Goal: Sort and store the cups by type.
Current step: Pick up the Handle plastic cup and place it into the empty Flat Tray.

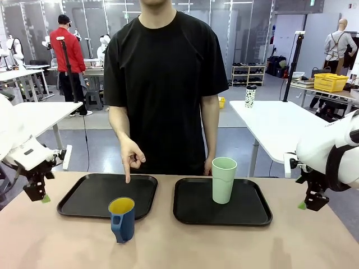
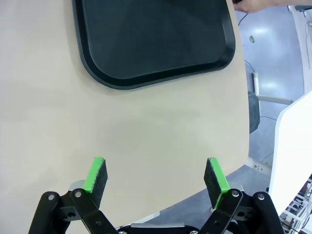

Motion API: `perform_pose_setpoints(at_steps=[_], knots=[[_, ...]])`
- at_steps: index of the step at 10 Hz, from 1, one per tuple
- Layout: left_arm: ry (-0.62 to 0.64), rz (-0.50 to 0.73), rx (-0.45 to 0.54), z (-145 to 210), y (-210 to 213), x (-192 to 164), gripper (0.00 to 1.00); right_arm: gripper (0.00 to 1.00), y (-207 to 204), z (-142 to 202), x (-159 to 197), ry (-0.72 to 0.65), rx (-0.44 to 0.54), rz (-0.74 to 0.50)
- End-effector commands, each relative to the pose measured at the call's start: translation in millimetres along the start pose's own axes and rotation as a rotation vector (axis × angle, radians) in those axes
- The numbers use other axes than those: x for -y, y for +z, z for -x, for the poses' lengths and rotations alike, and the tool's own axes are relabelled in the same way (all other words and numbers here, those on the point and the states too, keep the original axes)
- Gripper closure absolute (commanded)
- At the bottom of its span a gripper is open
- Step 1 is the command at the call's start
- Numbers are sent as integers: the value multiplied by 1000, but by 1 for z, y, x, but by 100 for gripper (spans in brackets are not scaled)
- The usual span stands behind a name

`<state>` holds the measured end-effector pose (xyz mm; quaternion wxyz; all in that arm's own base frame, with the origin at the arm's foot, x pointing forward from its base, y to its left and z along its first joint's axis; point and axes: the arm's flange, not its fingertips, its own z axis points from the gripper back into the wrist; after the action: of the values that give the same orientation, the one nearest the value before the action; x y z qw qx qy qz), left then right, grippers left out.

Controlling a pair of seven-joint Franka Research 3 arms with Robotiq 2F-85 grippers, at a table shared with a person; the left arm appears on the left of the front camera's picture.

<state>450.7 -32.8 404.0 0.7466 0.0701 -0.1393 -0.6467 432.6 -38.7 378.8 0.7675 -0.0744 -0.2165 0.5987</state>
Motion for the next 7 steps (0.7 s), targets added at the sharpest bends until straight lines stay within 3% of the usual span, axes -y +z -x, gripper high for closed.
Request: perform_pose_setpoints(at_steps=[1, 3, 4, 7], knots=[[-94, 128, 25, 12, -1, 8, 0, 0, -3, -2, 0, 0, 6, 14], [-122, 187, 31, 8, 1, 12, 0, 0, -3, -2, 0, 0, 6, 14], [-105, 113, 36, 0, -8, 18, 0, 0, -3, -2, 0, 0, 6, 14], [-105, 113, 36, 0, -8, 18, 0, 0, -3, -2, 0, 0, 6, 14]])
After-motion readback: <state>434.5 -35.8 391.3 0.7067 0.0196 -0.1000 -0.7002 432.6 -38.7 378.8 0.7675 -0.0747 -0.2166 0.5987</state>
